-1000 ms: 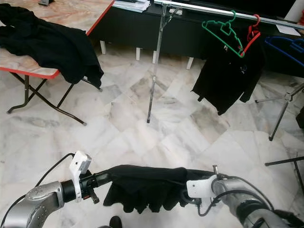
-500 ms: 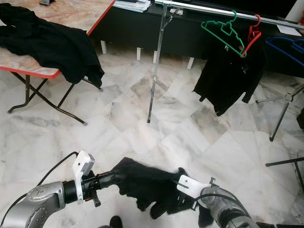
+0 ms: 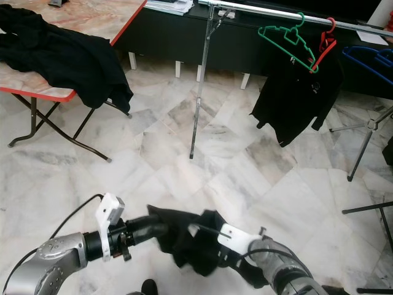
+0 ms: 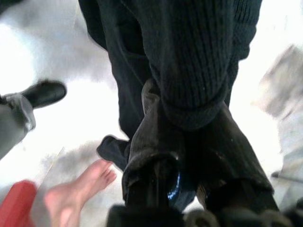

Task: Hang hanger

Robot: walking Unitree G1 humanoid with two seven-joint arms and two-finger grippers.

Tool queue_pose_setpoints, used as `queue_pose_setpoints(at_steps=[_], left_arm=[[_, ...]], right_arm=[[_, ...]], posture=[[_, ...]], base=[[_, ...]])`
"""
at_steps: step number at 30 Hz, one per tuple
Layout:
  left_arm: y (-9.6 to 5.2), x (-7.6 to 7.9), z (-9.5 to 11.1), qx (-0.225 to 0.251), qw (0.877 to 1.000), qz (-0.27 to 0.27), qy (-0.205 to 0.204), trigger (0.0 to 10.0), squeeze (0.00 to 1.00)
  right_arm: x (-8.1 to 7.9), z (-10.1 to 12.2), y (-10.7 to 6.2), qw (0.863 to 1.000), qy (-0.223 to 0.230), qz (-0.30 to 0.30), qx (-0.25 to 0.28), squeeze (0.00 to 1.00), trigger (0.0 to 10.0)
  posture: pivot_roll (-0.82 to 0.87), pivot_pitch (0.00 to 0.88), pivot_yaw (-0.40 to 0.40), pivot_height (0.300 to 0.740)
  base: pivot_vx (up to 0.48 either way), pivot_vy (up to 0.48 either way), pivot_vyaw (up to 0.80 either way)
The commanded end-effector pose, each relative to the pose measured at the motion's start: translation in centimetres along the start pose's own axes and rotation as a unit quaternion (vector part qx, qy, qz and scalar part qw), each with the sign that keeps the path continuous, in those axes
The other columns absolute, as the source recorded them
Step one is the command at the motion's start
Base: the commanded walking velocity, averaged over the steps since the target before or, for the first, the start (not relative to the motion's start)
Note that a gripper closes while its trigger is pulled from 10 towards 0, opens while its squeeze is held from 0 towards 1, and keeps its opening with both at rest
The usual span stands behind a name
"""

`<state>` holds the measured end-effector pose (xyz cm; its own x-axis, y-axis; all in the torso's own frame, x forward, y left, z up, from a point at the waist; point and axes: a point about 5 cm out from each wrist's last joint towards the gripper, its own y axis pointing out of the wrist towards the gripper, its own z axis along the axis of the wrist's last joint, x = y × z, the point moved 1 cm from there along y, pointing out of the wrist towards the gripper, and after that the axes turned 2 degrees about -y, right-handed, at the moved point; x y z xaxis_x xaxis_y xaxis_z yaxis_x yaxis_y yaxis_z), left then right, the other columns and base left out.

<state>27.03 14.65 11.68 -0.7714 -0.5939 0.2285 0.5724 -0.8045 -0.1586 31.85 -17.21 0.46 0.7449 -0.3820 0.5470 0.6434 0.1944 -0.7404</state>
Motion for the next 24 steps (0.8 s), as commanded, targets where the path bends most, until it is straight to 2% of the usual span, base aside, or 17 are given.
queue_pose_setpoints(at_steps=[1, 2, 3, 5, 6, 8, 10, 11, 12, 15, 21, 24], left_arm=[[-0.5, -0.3, -0.9, -0.027, 1.000, 0.007, 0.001, 10.0, 1.00], [-0.8, -0.3, -1.4, -0.049, 0.999, 0.003, 0.012, 10.0, 1.00], [-0.8, -0.3, -1.4, -0.049, 0.999, 0.003, 0.012, 10.0, 1.00], [-1.5, -0.7, -2.6, -0.115, 0.992, 0.006, 0.050, 10.0, 1.00], [-1.5, -0.7, -2.6, -0.115, 0.992, 0.006, 0.050, 10.0, 1.00], [-1.7, -1.6, -3.3, -0.160, 0.983, 0.025, 0.091, 10.0, 1.00], [-1.7, -1.6, -3.3, -0.160, 0.983, 0.025, 0.091, 10.0, 1.00], [-1.6, -1.9, -3.3, -0.170, 0.979, 0.032, 0.108, 10.0, 1.00], [-1.0, -1.8, -3.1, -0.175, 0.976, 0.018, 0.128, 10.0, 1.00], [-0.5, -1.6, -2.9, -0.171, 0.976, 0.008, 0.133, 10.0, 1.00], [0.3, -1.6, -1.8, -0.156, 0.975, 0.015, 0.158, 10.0, 1.00], [0.4, -1.1, -0.2, -0.135, 0.974, 0.005, 0.179, 10.0, 1.00]], right_arm=[[-0.2, 0.2, 0.0, 1.000, -0.019, 0.012, 0.013, 0.00, 10.0], [-0.3, 0.2, -0.1, 0.999, -0.034, 0.018, 0.015, 0.00, 10.0], [-0.3, 0.2, -0.1, 0.999, -0.034, 0.018, 0.015, 0.00, 10.0], [0.3, 0.3, -0.2, 0.997, -0.066, 0.021, 0.019, 0.00, 10.0], [0.3, 0.3, -0.2, 0.997, -0.066, 0.021, 0.019, 0.00, 10.0], [0.9, 0.9, -0.4, 0.995, -0.089, 0.029, 0.039, 0.00, 10.0], [0.9, 0.9, -0.4, 0.995, -0.089, 0.029, 0.039, 0.00, 10.0], [1.0, 1.3, -0.5, 0.993, -0.103, 0.040, 0.053, 0.00, 10.0], [1.1, 1.8, -0.6, 0.986, -0.140, 0.057, 0.062, 0.00, 10.0], [1.2, 1.9, -0.6, 0.984, -0.160, 0.059, 0.056, 0.00, 10.0], [1.2, 2.4, -0.5, 0.984, -0.157, 0.058, 0.059, 0.00, 10.0], [0.9, 2.8, -0.3, 0.984, -0.153, 0.061, 0.065, 0.00, 10.0]], posture=[[0.08, 0.235, -0.114, 0.740], [0.08, 0.235, -0.114, 0.740], [0.08, 0.235, -0.114, 0.740], [0.08, 0.232, -0.113, 0.740], [0.08, 0.232, -0.113, 0.740], [0.08, 0.227, -0.110, 0.740], [0.08, 0.227, -0.110, 0.740], [0.08, 0.226, -0.110, 0.740], [0.08, 0.219, -0.110, 0.740], [0.08, 0.215, -0.110, 0.740], [0.09, 0.206, -0.109, 0.740], [0.09, 0.196, -0.104, 0.740]], base=[[0.000, 0.000, 0.00], [0.000, 0.000, 0.00], [0.000, 0.000, 0.00], [0.000, 0.000, 0.00], [0.000, 0.000, 0.00], [0.000, 0.000, 0.00], [0.000, 0.000, 0.00], [0.000, 0.000, 0.00], [0.000, 0.000, 0.00], [0.000, 0.000, 0.00], [0.000, 0.000, 0.00], [0.000, 0.000, 0.00]])
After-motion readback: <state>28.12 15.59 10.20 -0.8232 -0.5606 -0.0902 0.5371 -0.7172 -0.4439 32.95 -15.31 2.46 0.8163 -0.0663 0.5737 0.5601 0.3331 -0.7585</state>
